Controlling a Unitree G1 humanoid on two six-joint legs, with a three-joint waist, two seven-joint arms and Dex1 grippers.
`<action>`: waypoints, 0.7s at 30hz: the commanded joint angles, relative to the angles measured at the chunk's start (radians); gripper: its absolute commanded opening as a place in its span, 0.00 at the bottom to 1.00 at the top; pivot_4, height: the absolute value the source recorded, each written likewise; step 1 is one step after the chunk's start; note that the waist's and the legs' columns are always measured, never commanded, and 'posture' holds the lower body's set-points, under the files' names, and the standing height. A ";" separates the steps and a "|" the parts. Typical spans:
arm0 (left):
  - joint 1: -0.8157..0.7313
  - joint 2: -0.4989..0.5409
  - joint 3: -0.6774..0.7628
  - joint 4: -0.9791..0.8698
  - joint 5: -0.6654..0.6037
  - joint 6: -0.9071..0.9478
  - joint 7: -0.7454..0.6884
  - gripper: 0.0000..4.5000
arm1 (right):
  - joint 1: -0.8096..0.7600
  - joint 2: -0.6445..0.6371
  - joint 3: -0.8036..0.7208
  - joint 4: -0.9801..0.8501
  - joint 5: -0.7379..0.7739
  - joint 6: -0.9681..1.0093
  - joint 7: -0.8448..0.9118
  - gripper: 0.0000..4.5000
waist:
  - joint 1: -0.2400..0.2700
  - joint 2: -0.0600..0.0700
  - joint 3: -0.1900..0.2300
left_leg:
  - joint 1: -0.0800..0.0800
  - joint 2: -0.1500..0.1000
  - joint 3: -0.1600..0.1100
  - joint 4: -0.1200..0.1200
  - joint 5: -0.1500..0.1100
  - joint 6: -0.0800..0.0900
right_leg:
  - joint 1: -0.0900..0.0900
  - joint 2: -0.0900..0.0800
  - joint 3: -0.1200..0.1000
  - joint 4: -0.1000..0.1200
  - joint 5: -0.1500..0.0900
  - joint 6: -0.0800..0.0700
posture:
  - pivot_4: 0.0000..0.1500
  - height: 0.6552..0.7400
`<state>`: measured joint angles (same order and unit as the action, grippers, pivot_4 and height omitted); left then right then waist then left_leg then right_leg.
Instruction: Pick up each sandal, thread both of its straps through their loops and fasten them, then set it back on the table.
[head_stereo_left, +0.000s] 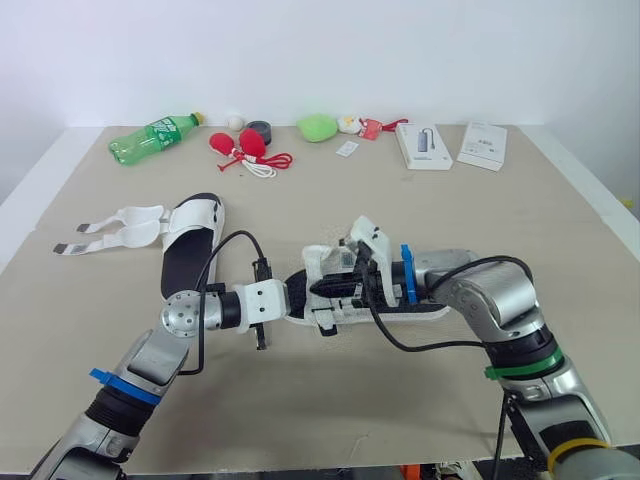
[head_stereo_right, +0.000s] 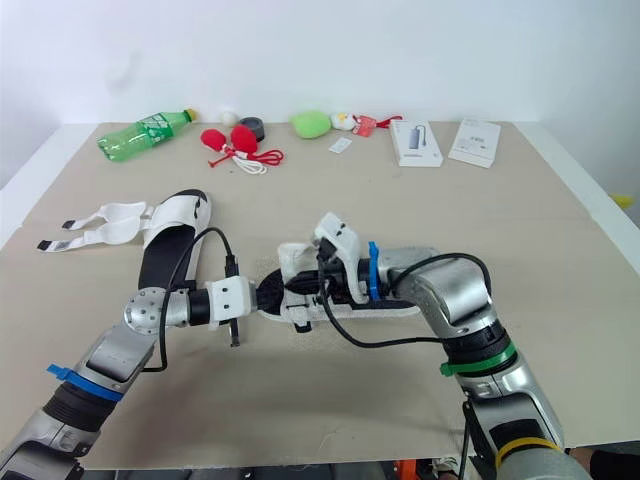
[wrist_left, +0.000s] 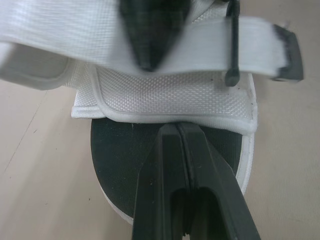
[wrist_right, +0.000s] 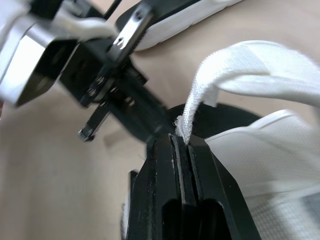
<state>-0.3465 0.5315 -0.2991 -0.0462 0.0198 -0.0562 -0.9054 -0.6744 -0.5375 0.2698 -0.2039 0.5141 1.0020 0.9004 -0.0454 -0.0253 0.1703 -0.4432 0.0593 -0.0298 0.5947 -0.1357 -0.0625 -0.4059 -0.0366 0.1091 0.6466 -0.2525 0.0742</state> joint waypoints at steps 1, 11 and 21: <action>0.032 0.009 -0.045 0.045 0.030 0.040 -0.024 0.00 | 0.015 -0.017 0.022 -0.055 -0.004 -0.032 0.028 0.02 | 0.000 0.000 0.000 | 0.000 0.000 0.000 0.000 0.000 0.000 | 0.000 0.000 0.000 0.000 0.000 0.000 | 1.00 1.00; 0.027 0.002 -0.045 0.049 0.029 0.041 -0.022 0.00 | 0.016 -0.049 -0.020 -0.100 0.085 0.043 0.078 0.42 | 0.000 0.000 0.000 | 0.000 0.000 0.000 0.000 0.000 0.000 | 0.000 0.000 0.000 0.000 0.000 0.000 | 1.00 1.00; 0.024 0.016 -0.021 0.057 -0.073 0.082 -0.109 0.00 | -0.045 -0.202 -0.259 -0.066 0.362 0.174 0.277 0.98 | 0.000 0.000 0.001 | 0.000 0.000 0.000 0.001 0.000 0.000 | 0.001 0.000 0.000 0.000 0.000 0.000 | 1.00 1.00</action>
<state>-0.3492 0.5217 -0.2814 -0.0296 -0.0417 -0.0205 -0.9380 -0.7135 -0.6779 0.1036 -0.2682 0.7367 1.0808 1.1062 -0.0455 -0.0250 0.1709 -0.4429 0.0594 -0.0299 0.5956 -0.1359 -0.0623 -0.4054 -0.0365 0.1092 0.6467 -0.2525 0.0742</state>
